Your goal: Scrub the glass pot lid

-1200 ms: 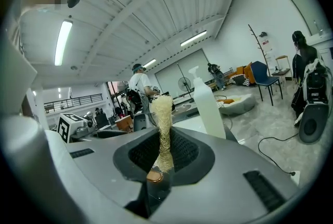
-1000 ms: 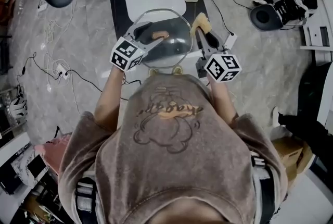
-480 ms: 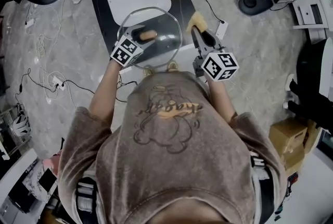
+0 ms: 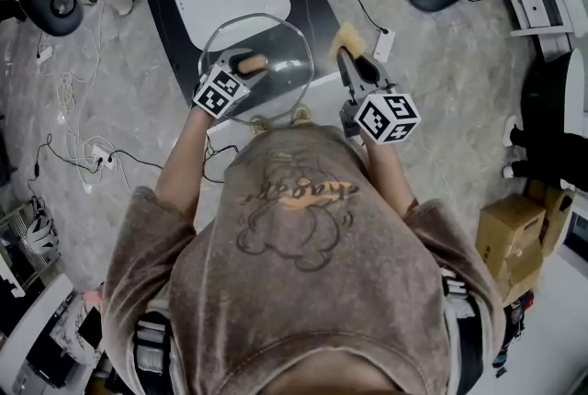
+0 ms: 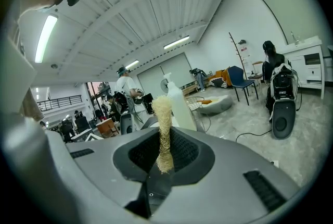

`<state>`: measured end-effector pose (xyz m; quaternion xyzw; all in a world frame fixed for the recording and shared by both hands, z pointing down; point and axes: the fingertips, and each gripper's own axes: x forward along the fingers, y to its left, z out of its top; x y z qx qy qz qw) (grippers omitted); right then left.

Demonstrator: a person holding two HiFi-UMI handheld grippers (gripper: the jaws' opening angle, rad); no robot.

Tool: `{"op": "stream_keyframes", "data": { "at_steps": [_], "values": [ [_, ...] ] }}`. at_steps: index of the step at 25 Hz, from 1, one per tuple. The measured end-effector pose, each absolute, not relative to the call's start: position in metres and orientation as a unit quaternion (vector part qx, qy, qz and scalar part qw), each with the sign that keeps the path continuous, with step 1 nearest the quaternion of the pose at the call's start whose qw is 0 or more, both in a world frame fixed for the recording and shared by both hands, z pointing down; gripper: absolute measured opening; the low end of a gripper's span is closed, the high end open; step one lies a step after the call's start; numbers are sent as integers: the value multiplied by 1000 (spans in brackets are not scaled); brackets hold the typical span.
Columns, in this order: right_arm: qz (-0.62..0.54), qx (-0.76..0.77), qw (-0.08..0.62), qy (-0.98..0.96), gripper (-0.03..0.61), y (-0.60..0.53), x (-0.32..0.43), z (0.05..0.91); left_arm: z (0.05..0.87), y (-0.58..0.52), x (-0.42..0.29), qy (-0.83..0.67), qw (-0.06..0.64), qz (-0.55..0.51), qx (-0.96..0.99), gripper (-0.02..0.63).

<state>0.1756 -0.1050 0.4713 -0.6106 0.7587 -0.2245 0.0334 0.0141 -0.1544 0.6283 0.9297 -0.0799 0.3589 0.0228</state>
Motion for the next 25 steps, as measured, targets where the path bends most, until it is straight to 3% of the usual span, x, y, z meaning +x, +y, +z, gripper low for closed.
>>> {"op": "stream_keyframes", "data": {
  "at_steps": [11, 25],
  "values": [
    [-224, -609, 33, 760, 40, -104, 177, 472, 624, -146, 15, -62, 38, 376, 924, 190],
    [-213, -606, 36, 766, 40, -114, 189, 460, 517, -163, 22, -138, 44, 275, 950, 187]
  ]
}}
